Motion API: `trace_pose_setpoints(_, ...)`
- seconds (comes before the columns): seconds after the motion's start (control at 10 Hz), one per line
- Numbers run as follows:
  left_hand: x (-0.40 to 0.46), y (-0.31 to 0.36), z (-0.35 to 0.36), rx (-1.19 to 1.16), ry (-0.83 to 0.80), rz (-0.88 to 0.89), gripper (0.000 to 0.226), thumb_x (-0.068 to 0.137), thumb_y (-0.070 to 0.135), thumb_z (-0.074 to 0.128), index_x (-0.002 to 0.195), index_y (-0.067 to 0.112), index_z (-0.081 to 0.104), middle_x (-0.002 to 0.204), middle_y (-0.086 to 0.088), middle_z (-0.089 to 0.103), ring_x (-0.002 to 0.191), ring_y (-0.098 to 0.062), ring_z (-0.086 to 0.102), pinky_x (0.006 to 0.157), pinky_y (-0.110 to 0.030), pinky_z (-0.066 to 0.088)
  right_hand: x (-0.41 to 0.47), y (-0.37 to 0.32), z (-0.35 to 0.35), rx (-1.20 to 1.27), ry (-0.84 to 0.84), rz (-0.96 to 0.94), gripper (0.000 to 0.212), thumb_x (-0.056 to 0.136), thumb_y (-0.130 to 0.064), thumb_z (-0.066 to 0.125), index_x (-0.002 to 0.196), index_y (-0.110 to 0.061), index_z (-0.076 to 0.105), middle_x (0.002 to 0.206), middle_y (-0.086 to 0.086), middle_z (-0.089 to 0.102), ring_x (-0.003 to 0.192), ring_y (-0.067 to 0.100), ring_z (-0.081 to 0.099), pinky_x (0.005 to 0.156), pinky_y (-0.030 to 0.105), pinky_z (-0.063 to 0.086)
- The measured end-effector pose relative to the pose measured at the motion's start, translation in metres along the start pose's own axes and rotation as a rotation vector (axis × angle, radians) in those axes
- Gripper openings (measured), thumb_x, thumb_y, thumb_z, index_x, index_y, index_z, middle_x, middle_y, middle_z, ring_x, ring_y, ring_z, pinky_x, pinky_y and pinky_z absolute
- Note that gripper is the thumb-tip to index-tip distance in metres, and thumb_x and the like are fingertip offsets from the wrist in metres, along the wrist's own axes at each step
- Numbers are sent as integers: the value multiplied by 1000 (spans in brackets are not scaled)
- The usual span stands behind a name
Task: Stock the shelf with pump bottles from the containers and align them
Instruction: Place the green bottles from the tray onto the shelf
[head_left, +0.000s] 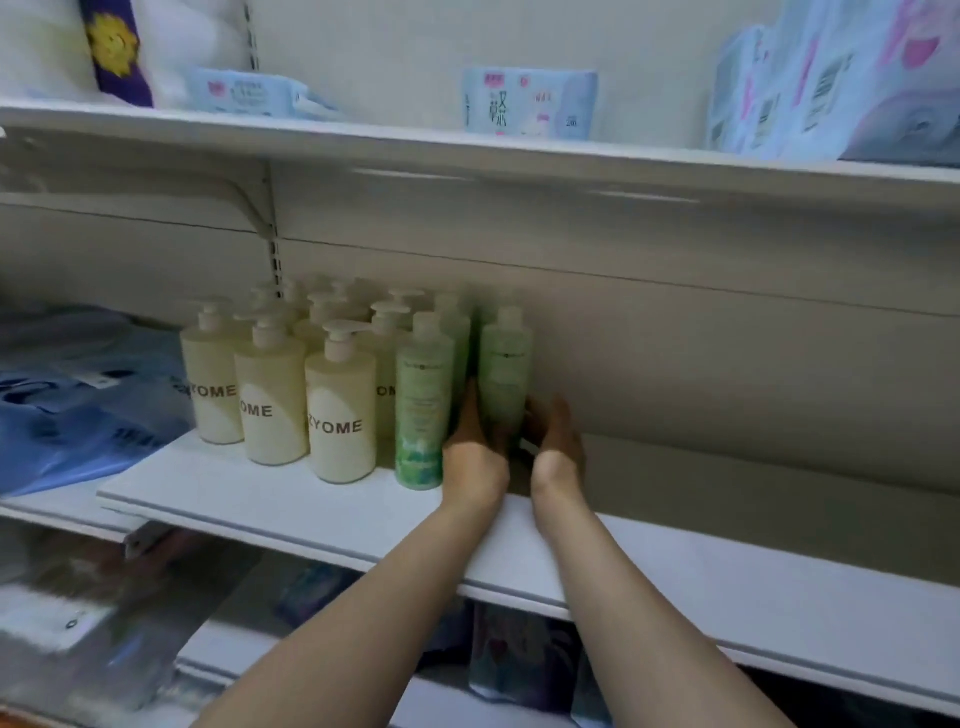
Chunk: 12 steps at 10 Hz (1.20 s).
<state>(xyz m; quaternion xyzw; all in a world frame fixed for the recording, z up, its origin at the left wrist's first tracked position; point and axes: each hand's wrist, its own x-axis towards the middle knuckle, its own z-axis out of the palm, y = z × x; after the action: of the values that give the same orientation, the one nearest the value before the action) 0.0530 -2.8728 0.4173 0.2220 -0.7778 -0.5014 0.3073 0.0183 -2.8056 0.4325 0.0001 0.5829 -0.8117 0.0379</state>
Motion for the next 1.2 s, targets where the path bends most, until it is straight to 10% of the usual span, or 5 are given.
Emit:
trace_pose_setpoints(0.5, -8, 0, -3, -171, 18, 39, 49, 96, 32, 60, 141, 29, 43, 122, -4, 66, 106, -24, 63, 82, -25, 45, -2, 4, -6, -46, 29, -52, 49, 100, -54, 42, 97, -20, 79, 100, 6, 77, 96, 23, 71, 94, 51, 55)
trace_pose_setpoints(0.7, -9, 0, -3, -144, 34, 28, 46, 97, 35, 57, 141, 27, 44, 123, -8, 66, 105, -27, 64, 81, -28, 48, -6, 1, -5, -34, 33, -54, 48, 78, -63, 47, 80, -27, 78, 89, 2, 77, 84, 19, 72, 90, 50, 57)
trace_pose_setpoints(1.2, 4, -7, 2, -152, -6, -3, 57, 98, 42, 52, 151, 35, 34, 148, -5, 48, 132, -29, 48, 99, -26, 39, 12, 16, -5, -39, 2, -81, 38, 99, -46, 49, 92, -21, 76, 94, 4, 76, 81, 13, 71, 89, 51, 58)
